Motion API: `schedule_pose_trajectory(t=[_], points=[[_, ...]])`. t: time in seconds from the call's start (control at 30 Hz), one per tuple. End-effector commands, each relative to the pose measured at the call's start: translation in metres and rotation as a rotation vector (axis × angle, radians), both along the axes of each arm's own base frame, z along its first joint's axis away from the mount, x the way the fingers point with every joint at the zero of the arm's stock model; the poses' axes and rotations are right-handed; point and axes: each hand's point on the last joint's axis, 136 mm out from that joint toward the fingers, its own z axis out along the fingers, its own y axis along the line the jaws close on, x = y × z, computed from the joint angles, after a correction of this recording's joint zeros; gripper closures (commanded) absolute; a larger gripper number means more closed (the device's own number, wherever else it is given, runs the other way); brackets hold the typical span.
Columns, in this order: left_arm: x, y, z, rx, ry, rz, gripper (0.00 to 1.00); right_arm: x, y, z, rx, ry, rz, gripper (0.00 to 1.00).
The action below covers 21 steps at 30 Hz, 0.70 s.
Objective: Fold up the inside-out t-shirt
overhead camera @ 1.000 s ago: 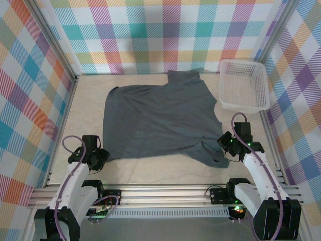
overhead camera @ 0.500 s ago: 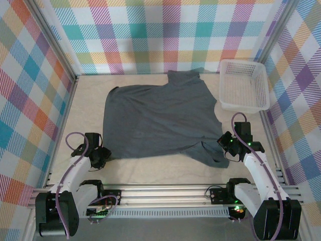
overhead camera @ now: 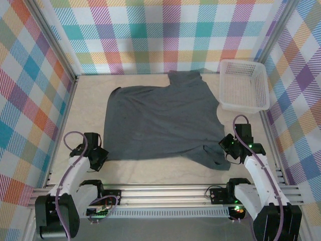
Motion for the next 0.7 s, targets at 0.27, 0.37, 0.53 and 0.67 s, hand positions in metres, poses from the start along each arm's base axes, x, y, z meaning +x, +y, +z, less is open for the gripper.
schedule_pose_trajectory(t=[0.27, 0.37, 0.53, 0.67], points=[[0.018, 0.007, 0.058, 0.055, -0.135, -0.072, 1.0, 0.007, 0.004, 0.012, 0.01, -0.015, 0.028, 1.0], [0.04, 0.008, 0.083, 0.071, -0.196, -0.095, 1.0, 0.027, 0.004, 0.031, -0.004, -0.045, 0.042, 1.0], [0.08, 0.005, 0.093, 0.06, -0.23, -0.153, 1.0, 0.063, -0.002, 0.038, -0.042, -0.054, 0.037, 1.0], [0.106, 0.004, 0.085, 0.057, -0.212, -0.196, 1.0, 0.086, -0.001, 0.027, -0.042, -0.036, 0.043, 1.0]])
